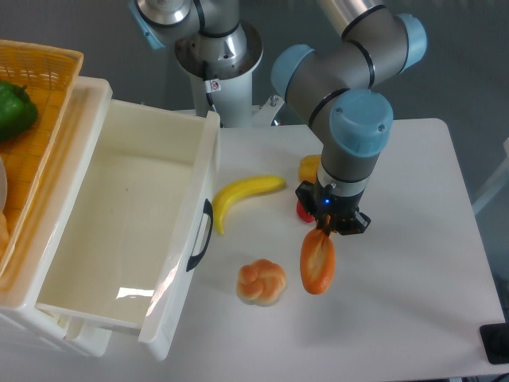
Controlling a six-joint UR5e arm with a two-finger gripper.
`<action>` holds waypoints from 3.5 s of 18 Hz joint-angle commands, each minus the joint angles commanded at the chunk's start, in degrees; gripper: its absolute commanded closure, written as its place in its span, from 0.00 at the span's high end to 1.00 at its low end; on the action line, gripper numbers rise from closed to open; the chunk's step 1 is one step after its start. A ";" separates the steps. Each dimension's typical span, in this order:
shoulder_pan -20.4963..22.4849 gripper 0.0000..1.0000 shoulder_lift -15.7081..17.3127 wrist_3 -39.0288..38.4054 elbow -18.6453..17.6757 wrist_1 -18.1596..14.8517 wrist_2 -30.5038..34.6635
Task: Place the long bread in the upper white drawer
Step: 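Close the gripper on the long orange bread loaf and lift it, then carry the held bread loaf up and over into the open white drawer, then lower the bread loaf into the drawer and open the gripper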
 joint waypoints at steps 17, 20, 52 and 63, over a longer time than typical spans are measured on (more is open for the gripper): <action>-0.79 0.00 3.33 -9.67 2.81 -5.88 -0.09; -0.97 0.00 5.44 -11.24 2.90 -6.59 -2.01; -14.06 0.00 18.28 -33.05 1.41 -11.87 -20.57; -18.10 0.00 13.89 -35.60 1.32 -6.68 -20.04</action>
